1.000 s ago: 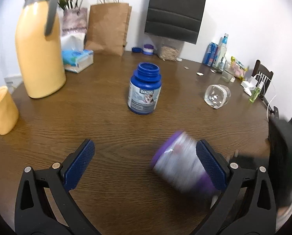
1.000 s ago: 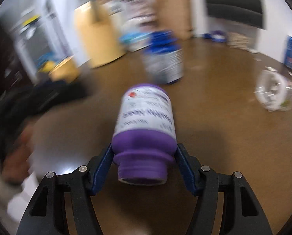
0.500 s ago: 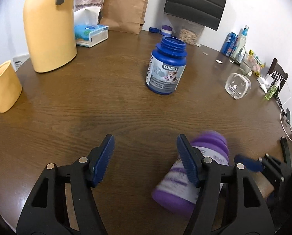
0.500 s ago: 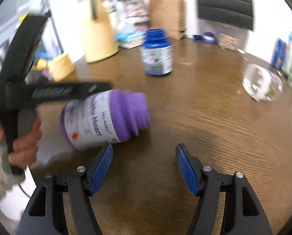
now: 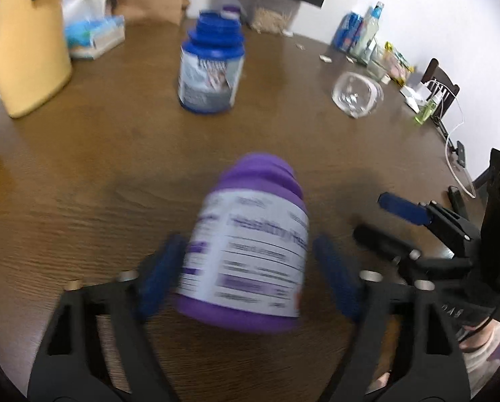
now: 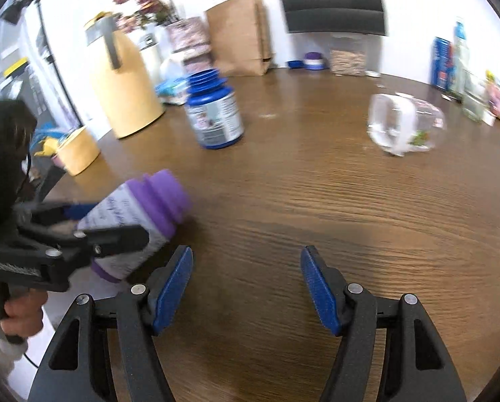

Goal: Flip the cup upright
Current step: 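Lift the bottle with the right tool while the left tool grasps its body, then rotate the bottle upright and lower it onto the table with the right tool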

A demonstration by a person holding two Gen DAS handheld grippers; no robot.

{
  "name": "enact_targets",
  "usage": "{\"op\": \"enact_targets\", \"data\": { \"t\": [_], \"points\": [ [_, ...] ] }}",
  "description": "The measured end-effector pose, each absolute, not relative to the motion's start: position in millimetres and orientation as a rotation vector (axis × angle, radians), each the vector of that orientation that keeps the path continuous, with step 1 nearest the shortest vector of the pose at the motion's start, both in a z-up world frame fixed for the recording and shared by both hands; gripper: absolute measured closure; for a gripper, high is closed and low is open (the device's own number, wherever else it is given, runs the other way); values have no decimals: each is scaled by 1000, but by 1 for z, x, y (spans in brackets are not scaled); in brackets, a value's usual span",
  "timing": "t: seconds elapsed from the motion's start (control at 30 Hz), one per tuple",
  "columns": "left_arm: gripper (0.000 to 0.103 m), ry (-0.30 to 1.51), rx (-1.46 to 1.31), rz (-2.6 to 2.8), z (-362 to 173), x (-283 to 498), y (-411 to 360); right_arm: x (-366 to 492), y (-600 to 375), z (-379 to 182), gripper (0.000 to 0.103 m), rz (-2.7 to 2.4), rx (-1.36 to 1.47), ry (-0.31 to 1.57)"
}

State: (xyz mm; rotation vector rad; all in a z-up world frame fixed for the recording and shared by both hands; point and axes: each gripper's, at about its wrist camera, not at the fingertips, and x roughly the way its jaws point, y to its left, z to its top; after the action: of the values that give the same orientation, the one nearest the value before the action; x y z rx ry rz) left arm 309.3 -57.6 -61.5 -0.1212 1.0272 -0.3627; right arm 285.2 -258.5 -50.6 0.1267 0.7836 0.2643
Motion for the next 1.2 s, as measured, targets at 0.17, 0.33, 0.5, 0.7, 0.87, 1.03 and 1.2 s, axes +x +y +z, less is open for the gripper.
{"op": "enact_targets", "data": {
  "t": [0.17, 0.33, 0.5, 0.7, 0.87, 1.03, 1.2],
  "points": [
    [43, 1007, -166, -384, -59, 312, -57, 284, -282, -49, 15, 297, 258, 762],
    [43, 826, -87, -450, -17, 311, -72, 302, -304, -30, 15, 468, 440, 721],
    [43, 634, 8, -546, 32, 329, -95, 342, -319, 21, 15, 631, 564, 662],
    [43, 549, 37, -720, 48, 360, -122, 384, -318, 50, 16, 711, 583, 655],
    [43, 540, 68, -765, 41, 377, -130, 410, -329, 36, 35, 718, 662, 676],
    [43, 603, 133, -812, 38, 398, -144, 418, -331, 41, 36, 611, 528, 663],
    [35, 557, 256, -923, 60, 432, -170, 426, -340, 69, 36, 426, 377, 578]
  ]
}}
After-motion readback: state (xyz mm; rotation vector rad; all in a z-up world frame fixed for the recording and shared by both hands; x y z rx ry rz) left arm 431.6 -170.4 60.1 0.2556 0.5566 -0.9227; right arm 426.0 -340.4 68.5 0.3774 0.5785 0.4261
